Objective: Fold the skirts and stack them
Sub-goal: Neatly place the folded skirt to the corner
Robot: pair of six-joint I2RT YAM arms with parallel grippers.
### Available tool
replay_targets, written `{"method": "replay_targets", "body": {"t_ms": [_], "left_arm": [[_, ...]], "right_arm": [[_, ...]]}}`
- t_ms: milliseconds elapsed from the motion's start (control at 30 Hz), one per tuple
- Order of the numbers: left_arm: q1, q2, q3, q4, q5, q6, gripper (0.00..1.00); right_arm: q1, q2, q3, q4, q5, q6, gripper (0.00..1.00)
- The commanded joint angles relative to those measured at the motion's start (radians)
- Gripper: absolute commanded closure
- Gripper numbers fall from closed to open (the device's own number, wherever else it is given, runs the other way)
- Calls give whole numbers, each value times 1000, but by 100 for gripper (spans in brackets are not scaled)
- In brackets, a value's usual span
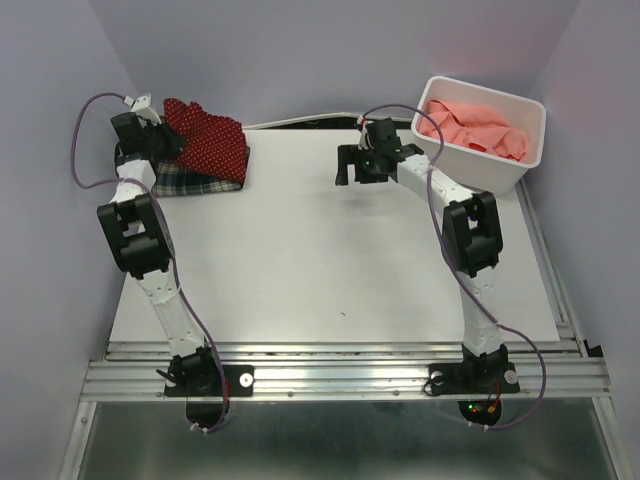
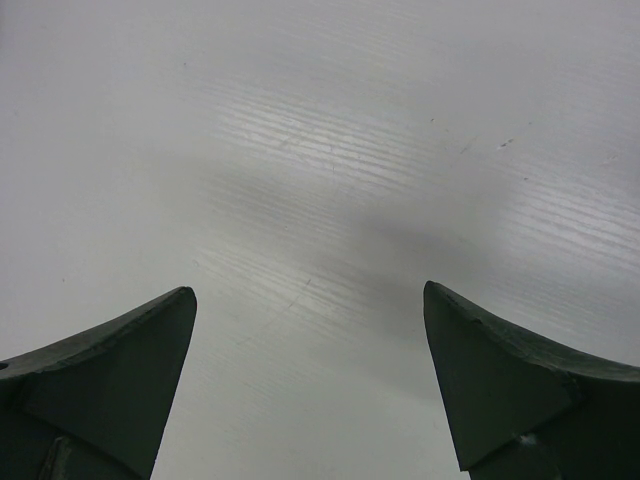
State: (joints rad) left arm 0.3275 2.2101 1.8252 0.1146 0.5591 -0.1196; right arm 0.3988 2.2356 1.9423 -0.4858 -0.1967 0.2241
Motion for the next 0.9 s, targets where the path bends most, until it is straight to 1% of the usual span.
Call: {"method": "replay_targets", "body": {"t_ms": [0, 33, 133, 167, 267, 300, 367, 433, 500, 533, 600, 633, 667, 700, 733, 867], "left_arm": [[47, -12, 14, 53, -50, -8, 100], [47, -3, 25, 45, -57, -9, 100], [47, 29, 45, 25, -76, -6, 95], [47, 34, 49, 22, -102, -3, 93], [45, 65, 77, -9, -157, 21, 84], [47, 72, 88, -22, -171, 31, 75], [47, 74, 89, -30, -221, 41, 68], [44, 65, 86, -35, -243, 49, 61], [45, 53, 83, -38, -278, 64, 57], [45, 37, 86, -46, -292, 67, 51], [44, 19, 101, -67, -335, 96, 49], [41, 8, 105, -87, -350, 107, 38], [39, -4, 105, -95, -387, 113, 33], [39, -30, 100, -111, -404, 127, 24], [38, -45, 86, -113, -424, 149, 11], [41, -137, 14, -113, -484, 195, 9]], "right_arm": [[-3, -2, 38, 10, -4, -6, 0], [-3, -4, 38, 13, 0, -6, 0], [-3, -8, 38, 12, 6, -15, 0], [-3, -10, 40, 9, 9, -19, 0], [-3, -10, 41, -3, 19, -29, 0], [-3, -10, 47, -7, 19, -29, 0], [-3, -8, 50, -13, 20, -31, 0], [-3, -13, 52, -13, 22, -31, 0], [-3, -19, 52, -14, 25, -35, 0], [-3, -27, 52, -16, 28, -42, 0], [-3, -36, 50, -20, 46, -52, 0], [-3, -50, 47, -22, 54, -58, 0], [-3, -57, 43, -22, 60, -63, 0], [-3, -66, 32, -22, 72, -68, 0], [-3, -76, 26, -22, 77, -71, 0], [-12, -120, 9, -22, 91, -72, 0]]}}
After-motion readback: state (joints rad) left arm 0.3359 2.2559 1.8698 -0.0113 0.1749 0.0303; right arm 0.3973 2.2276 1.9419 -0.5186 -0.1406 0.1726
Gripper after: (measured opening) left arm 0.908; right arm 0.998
